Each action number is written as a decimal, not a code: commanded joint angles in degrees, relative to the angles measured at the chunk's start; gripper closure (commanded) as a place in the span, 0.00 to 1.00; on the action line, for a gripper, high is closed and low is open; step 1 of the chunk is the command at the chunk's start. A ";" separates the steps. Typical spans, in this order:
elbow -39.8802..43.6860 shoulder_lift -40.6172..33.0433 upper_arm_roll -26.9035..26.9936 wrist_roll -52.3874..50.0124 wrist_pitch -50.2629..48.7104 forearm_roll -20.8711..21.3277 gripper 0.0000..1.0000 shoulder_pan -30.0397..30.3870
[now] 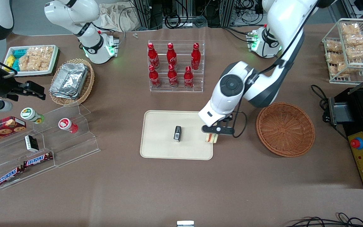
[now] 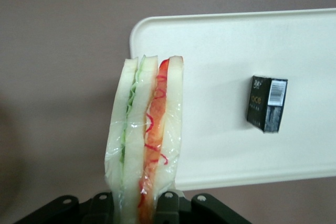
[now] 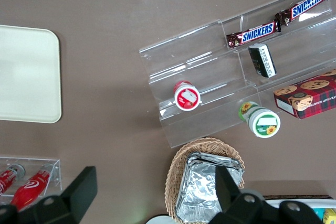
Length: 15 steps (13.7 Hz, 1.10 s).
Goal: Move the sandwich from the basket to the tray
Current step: 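Carry the sandwich with the left gripper over to the cream tray, then lower the sandwich onto the tray beside the black box and open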
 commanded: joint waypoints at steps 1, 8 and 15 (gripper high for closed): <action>6.82 7.98 0.24 -2.57 0.55 4.23 1.00 -1.36; 8.50 14.60 0.42 -6.96 7.06 8.81 0.76 -2.51; 8.24 7.15 0.85 -13.03 4.35 9.08 0.00 -1.54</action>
